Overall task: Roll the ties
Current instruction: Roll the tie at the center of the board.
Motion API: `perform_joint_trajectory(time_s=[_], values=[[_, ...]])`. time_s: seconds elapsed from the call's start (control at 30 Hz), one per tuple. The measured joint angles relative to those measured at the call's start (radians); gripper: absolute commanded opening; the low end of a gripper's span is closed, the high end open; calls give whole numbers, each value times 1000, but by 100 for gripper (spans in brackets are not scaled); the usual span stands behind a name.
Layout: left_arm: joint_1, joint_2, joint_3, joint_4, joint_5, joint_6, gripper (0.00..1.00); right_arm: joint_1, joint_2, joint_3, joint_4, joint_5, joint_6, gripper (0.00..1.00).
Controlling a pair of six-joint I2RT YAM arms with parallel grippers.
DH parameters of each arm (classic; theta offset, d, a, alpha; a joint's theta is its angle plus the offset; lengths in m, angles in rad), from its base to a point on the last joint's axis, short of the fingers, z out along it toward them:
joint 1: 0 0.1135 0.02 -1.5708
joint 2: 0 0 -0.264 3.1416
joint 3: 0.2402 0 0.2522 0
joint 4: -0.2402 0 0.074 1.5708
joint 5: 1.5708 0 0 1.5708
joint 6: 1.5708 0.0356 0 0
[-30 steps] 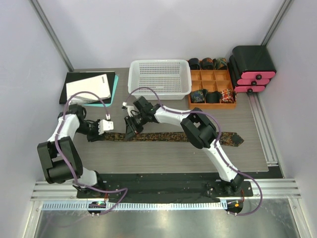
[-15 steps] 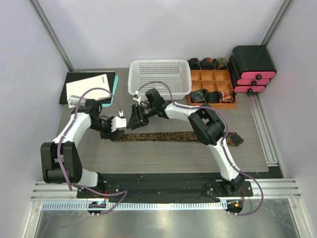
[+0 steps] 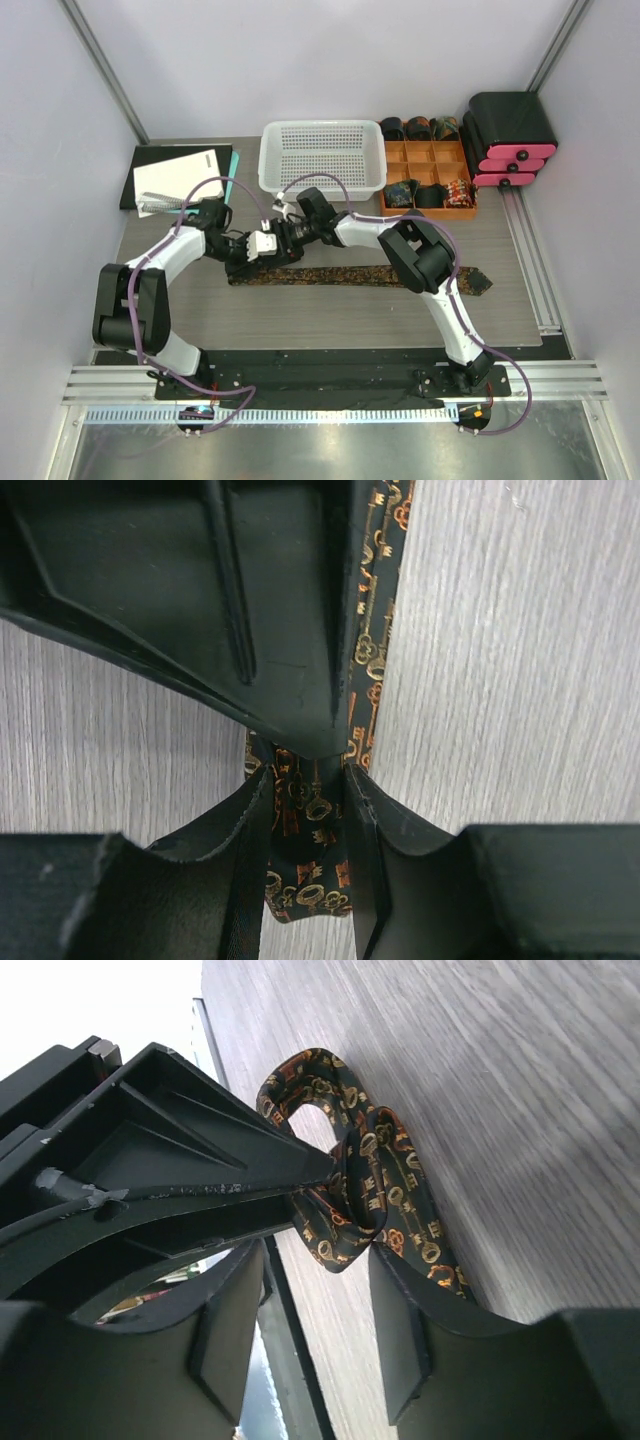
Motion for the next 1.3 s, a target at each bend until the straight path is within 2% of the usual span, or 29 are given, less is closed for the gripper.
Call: perform_joint_trajectory(time_s=[0.07,0.17,0.3,0.4,0.43,0.5,0.53,0.63,0.87,1.0,1.07,1.1,1.13,1.2,1.3], values=[[-5,6,0,11,-3,-9,34,0,0,-1,-7,6,-17,47],[-16,8,0,22,-4,-15,34,0,0,-1,-20,20,-40,38],[-24,8,0,26,-5,-24,38,0,0,-1,-43,33,-66,20],[-25,8,0,14,-6,-5,54,0,0,-1,-58,37,-76,11],[-25,8,0,6,-6,1,68,0,0,-1,-61,37,-77,10],[-25,8,0,-10,-8,7,80,2,0,-3,-65,37,-79,6],[-23,6,0,-11,-11,2,89,3,0,-4,-66,37,-79,5],[-17,-3,-1,2,-21,-6,100,5,0,-15,-64,37,-77,4],[-16,-6,-6,17,-33,13,100,12,-1,-35,-54,33,-59,4],[-36,31,5,1,-56,44,95,13,-1,-35,-34,31,-39,4],[-48,56,11,-8,-73,51,85,13,-2,-36,-23,30,-25,4],[-53,67,14,-11,-80,51,74,13,-2,-36,-19,30,-21,4],[-58,80,19,-16,-89,53,69,13,-2,-37,-14,29,-17,4],[-64,99,26,-23,-103,56,59,13,-2,-37,-5,29,-11,4],[-66,114,34,-39,-118,76,50,13,-2,-37,1,28,-2,4]])
